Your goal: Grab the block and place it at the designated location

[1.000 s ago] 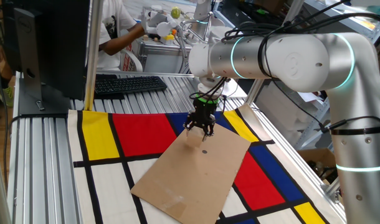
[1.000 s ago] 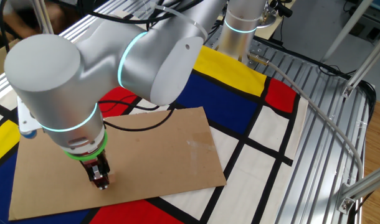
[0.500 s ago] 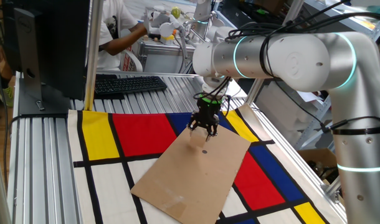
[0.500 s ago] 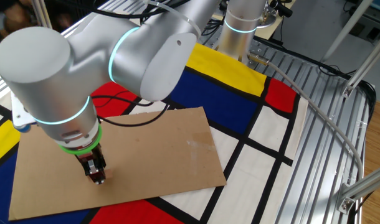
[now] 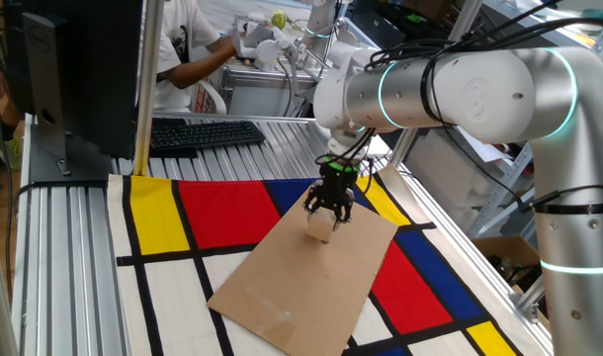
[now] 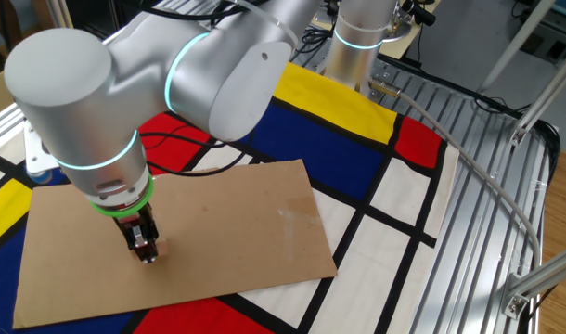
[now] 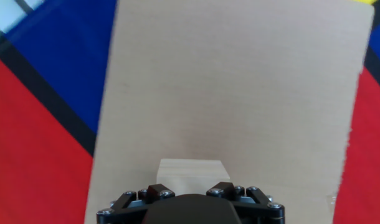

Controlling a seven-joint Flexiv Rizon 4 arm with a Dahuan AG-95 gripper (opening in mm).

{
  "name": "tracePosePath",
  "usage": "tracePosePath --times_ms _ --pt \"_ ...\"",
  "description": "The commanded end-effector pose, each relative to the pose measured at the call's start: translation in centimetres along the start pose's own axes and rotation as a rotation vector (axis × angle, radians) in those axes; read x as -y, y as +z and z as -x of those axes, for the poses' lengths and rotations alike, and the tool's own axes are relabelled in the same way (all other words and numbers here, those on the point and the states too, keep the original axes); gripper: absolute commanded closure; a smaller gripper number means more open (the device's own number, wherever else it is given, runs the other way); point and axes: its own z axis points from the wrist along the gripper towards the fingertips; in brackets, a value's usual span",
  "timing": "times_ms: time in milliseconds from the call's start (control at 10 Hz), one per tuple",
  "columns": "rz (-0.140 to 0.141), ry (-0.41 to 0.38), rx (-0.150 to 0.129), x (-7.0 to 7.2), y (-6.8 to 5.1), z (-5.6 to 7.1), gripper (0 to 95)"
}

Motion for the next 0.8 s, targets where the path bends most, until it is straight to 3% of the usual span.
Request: tracePosePath --times_ms 100,800 --pt "0.010 -0.012 0.012 0.4 0.4 0.1 95.0" --pt "0.035 -0.023 0.019 1.6 1.5 0.0 95.0"
